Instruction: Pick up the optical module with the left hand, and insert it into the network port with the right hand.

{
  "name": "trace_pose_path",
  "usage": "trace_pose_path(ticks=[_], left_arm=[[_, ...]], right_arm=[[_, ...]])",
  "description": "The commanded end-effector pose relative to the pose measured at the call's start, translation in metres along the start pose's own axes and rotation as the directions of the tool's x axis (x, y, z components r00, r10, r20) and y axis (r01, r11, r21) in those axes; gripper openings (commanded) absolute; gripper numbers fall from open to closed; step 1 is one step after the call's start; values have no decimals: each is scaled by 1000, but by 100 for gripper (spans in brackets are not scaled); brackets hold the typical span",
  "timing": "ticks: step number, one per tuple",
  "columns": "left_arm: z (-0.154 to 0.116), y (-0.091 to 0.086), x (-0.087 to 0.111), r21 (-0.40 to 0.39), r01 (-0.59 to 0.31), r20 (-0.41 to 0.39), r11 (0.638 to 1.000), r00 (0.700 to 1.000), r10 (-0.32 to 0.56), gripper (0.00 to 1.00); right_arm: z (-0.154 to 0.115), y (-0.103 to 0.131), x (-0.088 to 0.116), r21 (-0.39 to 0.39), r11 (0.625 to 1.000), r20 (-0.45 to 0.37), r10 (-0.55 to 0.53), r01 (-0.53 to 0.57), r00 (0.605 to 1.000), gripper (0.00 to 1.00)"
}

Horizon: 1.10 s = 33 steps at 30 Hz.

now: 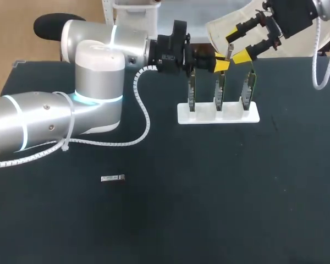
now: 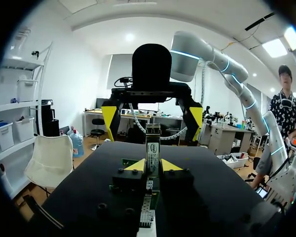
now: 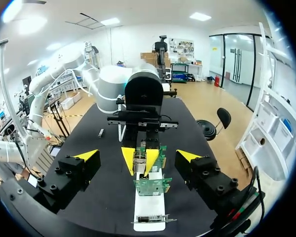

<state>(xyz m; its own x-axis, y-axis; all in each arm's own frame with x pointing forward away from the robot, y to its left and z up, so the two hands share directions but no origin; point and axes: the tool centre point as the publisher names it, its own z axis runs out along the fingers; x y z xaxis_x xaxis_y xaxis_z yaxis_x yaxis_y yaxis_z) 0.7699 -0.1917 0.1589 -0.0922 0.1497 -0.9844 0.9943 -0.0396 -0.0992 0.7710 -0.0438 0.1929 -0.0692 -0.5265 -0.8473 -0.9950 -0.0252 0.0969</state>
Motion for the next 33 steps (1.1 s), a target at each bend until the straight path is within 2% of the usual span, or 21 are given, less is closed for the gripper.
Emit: trace_pose_path(ticks=[1, 23, 25, 26, 27, 33], left_arm=[[0, 0, 1, -2, -2, 3, 1000, 1000, 2, 0], [0, 0, 1, -2, -2, 3, 1000, 1000, 2, 0], [0, 0, 1, -2, -2, 3, 1000, 1000, 2, 0], [0, 0, 1, -2, -2, 3, 1000, 1000, 2, 0], [0, 0, 1, -2, -2, 3, 1000, 1000, 2, 0], [0, 0, 1, -2, -2, 3, 1000, 1000, 2, 0]], right_arm=[[3, 7, 0, 20, 1000, 2, 0, 0, 1000, 100], [5, 5, -3, 31, 1000, 5, -1, 1, 1000, 100], [5, 4, -3, 37, 999, 6, 0, 0, 1000, 31], [5, 4, -3, 37, 999, 9, 2, -2, 1000, 10], [5, 4, -3, 37, 999, 10, 2, -2, 1000, 0], [5, 4, -2, 42, 999, 10, 2, -2, 1000, 0]])
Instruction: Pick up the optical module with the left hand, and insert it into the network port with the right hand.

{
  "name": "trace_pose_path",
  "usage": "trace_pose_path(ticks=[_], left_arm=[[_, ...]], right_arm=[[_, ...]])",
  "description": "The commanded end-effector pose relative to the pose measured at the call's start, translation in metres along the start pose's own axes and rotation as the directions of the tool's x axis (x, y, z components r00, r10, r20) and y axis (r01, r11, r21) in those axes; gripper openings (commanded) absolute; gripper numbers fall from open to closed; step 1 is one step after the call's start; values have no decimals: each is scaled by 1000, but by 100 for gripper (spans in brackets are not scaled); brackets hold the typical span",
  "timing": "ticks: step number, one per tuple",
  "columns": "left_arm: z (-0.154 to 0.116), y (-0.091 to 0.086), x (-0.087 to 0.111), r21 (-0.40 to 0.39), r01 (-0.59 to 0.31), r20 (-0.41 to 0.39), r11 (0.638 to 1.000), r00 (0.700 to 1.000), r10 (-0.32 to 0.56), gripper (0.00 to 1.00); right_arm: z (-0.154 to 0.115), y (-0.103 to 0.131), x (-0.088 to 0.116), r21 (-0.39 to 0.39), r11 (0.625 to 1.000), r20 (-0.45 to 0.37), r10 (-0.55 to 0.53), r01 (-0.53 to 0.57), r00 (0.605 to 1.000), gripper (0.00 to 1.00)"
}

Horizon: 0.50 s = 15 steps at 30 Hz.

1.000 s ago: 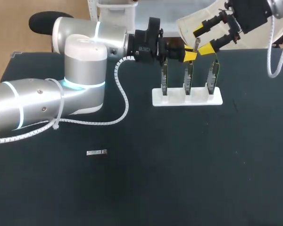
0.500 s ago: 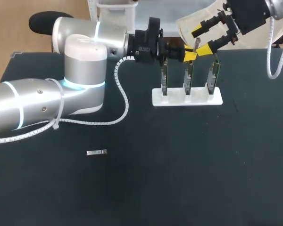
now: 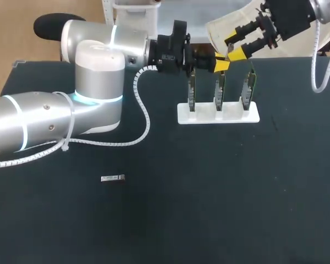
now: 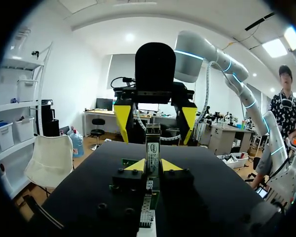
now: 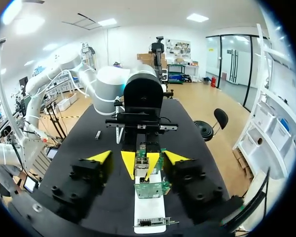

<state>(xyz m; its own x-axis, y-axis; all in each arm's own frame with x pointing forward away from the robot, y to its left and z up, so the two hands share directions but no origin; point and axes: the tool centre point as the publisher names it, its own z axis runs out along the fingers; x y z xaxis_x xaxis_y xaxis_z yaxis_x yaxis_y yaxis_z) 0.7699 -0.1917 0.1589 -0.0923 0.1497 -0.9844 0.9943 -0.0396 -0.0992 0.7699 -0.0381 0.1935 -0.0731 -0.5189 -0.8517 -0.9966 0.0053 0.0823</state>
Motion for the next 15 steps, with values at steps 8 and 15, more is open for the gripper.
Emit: trace_pose_path(ticks=[8, 15], left_arm=[[0, 0, 1, -2, -2, 3, 1000, 1000, 2, 0], [0, 0, 1, -2, -2, 3, 1000, 1000, 2, 0]], right_arm=[[0, 3, 2, 8, 1000, 2, -1, 1, 1000, 0], [0, 4, 3, 4, 1000, 4, 0, 0, 1000, 0]])
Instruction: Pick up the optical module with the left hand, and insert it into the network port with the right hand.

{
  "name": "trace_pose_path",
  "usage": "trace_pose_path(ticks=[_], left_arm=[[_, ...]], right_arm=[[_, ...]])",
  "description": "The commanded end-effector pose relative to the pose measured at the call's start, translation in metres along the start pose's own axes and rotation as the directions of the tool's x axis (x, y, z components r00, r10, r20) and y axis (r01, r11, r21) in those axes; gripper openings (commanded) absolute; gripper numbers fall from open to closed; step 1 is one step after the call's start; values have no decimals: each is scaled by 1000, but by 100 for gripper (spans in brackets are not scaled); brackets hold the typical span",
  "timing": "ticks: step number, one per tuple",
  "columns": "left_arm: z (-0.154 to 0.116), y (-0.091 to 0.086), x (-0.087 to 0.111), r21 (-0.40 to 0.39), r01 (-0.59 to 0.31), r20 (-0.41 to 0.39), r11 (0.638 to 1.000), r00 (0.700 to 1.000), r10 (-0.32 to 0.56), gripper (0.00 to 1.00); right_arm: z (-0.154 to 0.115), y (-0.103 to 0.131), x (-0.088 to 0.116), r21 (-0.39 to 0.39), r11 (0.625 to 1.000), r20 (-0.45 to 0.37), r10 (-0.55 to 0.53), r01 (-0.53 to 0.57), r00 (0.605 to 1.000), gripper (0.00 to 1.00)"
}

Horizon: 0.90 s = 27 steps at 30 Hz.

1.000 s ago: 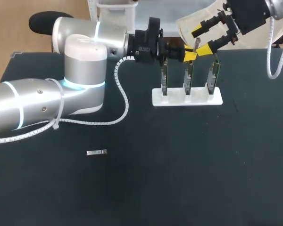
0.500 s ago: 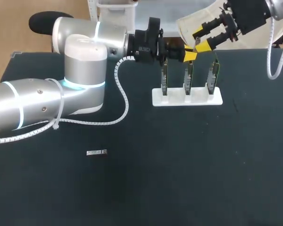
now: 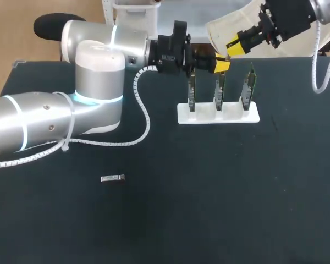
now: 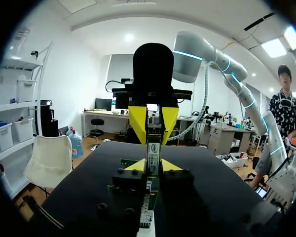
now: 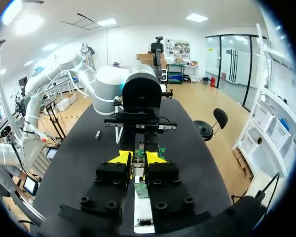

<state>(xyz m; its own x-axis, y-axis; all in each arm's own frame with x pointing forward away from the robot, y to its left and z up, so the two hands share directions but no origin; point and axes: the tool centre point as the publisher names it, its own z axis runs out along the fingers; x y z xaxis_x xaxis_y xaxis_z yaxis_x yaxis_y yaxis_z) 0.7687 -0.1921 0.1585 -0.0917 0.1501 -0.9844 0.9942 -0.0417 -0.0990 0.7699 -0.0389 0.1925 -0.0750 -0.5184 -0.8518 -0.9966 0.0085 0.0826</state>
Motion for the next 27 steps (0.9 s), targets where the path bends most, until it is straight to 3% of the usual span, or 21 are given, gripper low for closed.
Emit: trace_pose_path(ticks=[1, 3, 4, 5, 27], left_arm=[[0, 1, 0, -4, -1, 3, 1000, 1000, 1, 0], [0, 1, 0, -4, -1, 3, 1000, 1000, 1, 0], [0, 1, 0, -4, -1, 3, 1000, 1000, 1, 33], [0, 1, 0, -4, -1, 3, 1000, 1000, 1, 98], [-1, 1, -3, 0, -28, -6, 1000, 1000, 28, 100]], right_arm=[[0, 4, 2, 1, 1000, 4, -2, 2, 1000, 0], [0, 4, 2, 1, 1000, 4, -2, 2, 1000, 0], [0, 4, 2, 0, 1000, 5, -1, 1, 1000, 0], [0, 4, 2, 0, 1000, 5, -2, 2, 1000, 0], [-1, 6, 2, 2, 1000, 14, -4, 4, 1000, 0]])
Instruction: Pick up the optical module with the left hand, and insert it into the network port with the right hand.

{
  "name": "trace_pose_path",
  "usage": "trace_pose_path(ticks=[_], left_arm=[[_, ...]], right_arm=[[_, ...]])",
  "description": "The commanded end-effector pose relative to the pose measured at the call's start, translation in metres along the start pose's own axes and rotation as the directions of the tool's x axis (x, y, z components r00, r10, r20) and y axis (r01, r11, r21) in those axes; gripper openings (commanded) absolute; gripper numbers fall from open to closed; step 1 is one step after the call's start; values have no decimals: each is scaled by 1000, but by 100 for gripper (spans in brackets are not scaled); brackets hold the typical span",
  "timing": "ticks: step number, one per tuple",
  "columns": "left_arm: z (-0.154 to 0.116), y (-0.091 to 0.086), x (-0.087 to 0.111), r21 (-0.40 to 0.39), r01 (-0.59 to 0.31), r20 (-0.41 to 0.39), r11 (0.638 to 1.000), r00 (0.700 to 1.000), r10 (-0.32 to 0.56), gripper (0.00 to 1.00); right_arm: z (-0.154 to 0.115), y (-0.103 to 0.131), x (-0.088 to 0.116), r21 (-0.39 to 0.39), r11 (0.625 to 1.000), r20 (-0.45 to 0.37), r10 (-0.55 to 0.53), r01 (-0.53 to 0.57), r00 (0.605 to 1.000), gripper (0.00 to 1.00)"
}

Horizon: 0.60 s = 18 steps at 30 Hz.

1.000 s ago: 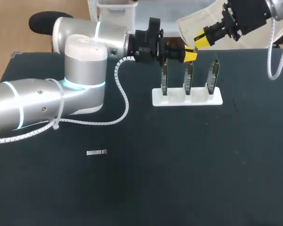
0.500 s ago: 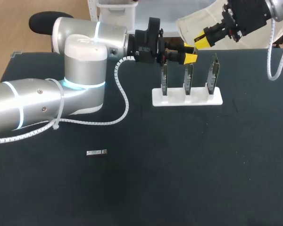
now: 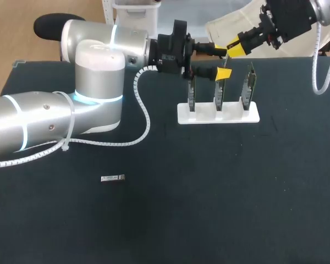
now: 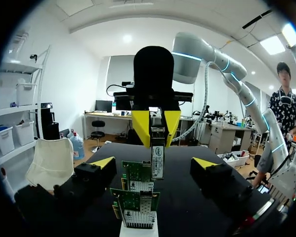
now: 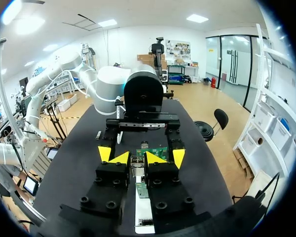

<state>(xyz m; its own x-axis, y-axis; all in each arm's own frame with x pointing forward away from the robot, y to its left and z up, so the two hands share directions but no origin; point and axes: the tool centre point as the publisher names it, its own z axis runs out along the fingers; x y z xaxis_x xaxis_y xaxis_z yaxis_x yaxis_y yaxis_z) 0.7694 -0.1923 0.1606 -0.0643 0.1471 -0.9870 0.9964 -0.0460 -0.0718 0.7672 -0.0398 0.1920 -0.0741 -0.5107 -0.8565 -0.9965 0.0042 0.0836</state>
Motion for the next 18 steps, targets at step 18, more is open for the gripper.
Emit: trace_pose_path(ticks=[18], left_arm=[[-33, -1, -7, -51, -16, -129, 999, 992, 9, 100]], right_arm=[[-2, 5, 2, 7, 1000, 6, -7, 7, 1000, 0]])
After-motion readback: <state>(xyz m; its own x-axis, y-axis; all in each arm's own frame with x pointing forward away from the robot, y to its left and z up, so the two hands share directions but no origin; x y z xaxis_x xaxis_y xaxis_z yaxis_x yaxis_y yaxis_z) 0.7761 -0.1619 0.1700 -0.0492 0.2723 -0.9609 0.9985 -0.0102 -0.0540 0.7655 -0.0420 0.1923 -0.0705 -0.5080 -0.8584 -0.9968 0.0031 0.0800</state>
